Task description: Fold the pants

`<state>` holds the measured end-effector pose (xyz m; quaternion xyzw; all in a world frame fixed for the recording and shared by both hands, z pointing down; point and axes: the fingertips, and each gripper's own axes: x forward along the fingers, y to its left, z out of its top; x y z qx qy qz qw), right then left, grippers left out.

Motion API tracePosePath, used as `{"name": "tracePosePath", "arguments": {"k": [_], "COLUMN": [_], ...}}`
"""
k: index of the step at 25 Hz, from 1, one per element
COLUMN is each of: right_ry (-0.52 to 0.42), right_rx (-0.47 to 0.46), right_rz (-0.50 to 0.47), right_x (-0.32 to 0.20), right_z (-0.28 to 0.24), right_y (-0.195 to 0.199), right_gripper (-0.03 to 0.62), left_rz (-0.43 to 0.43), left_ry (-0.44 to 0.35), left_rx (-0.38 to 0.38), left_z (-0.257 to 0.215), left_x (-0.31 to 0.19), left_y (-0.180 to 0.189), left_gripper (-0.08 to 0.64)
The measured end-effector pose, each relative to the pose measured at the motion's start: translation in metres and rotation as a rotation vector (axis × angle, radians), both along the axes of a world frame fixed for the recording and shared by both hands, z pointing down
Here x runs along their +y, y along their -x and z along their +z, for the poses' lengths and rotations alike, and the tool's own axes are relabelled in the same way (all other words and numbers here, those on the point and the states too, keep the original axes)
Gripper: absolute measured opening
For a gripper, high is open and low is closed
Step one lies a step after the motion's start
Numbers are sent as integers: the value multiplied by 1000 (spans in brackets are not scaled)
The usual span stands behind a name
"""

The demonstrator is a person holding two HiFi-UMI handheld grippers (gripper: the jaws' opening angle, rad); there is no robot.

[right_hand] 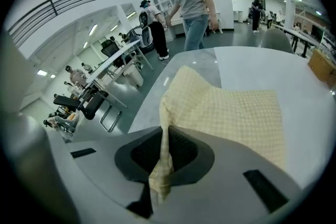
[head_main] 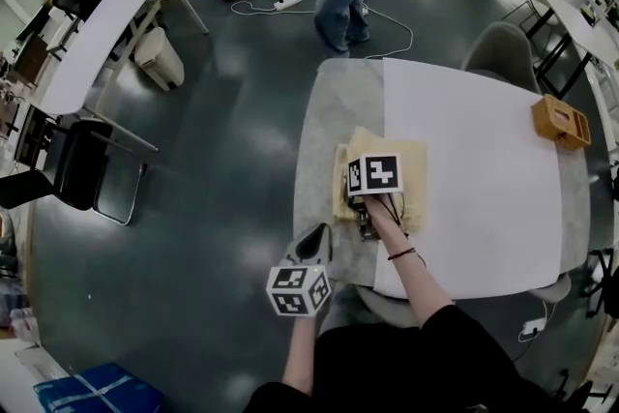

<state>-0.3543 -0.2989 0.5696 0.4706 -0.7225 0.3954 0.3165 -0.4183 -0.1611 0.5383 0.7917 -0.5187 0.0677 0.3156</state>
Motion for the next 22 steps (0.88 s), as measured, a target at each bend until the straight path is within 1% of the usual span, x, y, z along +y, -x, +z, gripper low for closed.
{"name": "tracePosePath", "arguments": {"k": [6,10,16,22], "right_ry": [-9,-23,-44,-110], "right_rx": [56,73,92,146], "right_rz": [-2,-13,-29,-48], "right_x": [0,1,4,6], "right_z": [4,6,2,-6], "right_y": [5,8,15,24], "right_gripper": [28,29,101,161], "left_rz": [-2,-7,-26,-30], "left_ry": [2,1,2,-4], "left_rx": [10,8,8,11], "left_z": [2,3,1,0], "left_x": [2,4,6,9], "left_y": [1,2,10,11], "left_gripper": [14,14,14,14]}}
